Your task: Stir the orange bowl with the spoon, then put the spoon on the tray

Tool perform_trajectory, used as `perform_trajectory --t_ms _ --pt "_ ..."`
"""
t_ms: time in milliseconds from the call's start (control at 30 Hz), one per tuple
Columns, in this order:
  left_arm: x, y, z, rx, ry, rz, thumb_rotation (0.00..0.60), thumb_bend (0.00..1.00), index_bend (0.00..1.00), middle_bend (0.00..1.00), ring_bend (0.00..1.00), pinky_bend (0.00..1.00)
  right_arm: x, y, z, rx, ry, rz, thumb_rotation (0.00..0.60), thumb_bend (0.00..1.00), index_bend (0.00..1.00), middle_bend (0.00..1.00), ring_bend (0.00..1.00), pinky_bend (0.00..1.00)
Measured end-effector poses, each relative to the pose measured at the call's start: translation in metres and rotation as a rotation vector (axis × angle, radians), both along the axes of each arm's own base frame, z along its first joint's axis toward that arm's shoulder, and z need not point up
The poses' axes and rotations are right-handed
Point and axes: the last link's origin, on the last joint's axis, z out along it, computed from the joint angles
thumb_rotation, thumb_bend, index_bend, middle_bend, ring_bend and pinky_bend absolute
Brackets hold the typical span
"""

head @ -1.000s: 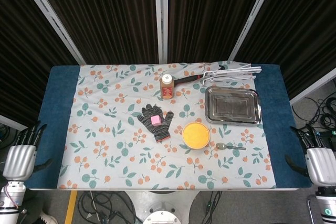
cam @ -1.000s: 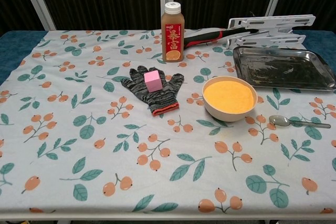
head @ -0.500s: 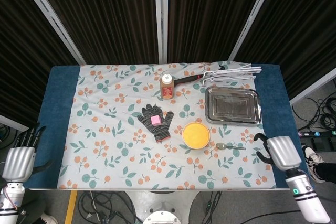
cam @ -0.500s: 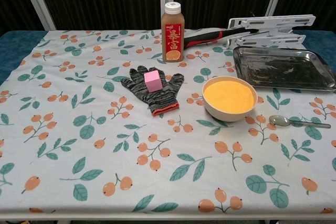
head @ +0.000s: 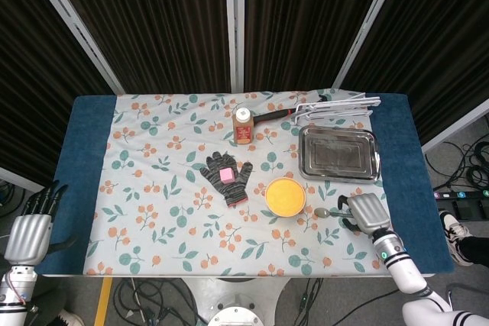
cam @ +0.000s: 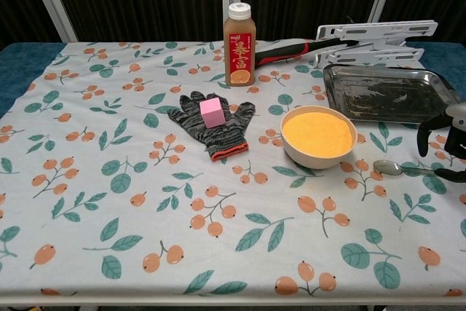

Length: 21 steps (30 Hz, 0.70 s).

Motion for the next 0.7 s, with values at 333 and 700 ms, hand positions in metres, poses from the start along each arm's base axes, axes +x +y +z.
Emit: perform_trajectory --t_ms 333,700 --pt "0.000 0.002 -0.002 -0.003 -0.004 -0.005 0.600 0.04 0.10 0.10 0.10 0.13 0.000 -0.007 -0.015 0.023 0.021 -0.015 0.600 0.27 0.49 0.95 0.94 1.00" --pt "-0.002 0.001 -0.001 -0.003 -0.004 0.002 0.600 0.04 0.10 0.10 0.10 0.13 -0.001 -0.009 -0.025 0.033 0.032 -0.020 0.600 0.31 0.56 0.95 0.94 1.00"
